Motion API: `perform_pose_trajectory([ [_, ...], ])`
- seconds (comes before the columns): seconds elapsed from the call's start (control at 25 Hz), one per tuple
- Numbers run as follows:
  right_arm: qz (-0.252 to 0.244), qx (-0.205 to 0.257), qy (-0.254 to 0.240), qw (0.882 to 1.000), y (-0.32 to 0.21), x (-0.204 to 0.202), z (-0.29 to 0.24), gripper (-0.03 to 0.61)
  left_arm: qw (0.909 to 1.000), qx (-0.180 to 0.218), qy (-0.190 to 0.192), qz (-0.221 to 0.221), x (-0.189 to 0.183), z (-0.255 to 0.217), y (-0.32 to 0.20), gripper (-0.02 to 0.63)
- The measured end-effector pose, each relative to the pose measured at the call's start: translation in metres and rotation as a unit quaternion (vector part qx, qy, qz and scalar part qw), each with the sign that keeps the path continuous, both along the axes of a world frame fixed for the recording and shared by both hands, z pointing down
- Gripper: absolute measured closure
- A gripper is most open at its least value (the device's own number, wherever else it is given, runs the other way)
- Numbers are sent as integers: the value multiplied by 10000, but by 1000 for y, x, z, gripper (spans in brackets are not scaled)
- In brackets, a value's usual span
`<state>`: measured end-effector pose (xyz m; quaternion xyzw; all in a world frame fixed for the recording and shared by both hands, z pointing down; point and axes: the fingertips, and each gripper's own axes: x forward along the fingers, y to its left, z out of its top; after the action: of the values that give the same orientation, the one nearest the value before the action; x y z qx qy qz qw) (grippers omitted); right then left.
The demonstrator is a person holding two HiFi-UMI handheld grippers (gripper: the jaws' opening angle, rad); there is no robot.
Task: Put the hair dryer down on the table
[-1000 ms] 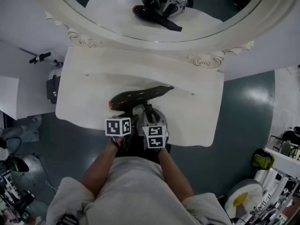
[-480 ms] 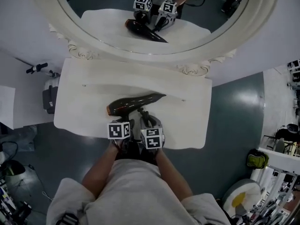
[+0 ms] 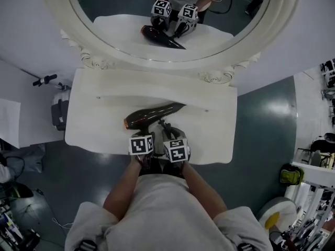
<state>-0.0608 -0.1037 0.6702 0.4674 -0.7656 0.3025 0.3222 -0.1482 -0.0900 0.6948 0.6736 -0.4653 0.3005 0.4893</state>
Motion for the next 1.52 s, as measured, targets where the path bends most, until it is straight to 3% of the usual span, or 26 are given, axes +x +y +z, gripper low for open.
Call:
perform_pose_trajectory([
  [0.2,-118,-42,92,9999,-1,2,1,456,9968,454,-571,321,-1,-5,-7,387],
  [0.52,-380,-44,299,9988,3,5,5,454,9988,278,-376,168,3,2,0,382],
  [1.52,-604,-72,268,9978,5,18,11,422,9978,356,-547,-111,3,-1,0,382],
])
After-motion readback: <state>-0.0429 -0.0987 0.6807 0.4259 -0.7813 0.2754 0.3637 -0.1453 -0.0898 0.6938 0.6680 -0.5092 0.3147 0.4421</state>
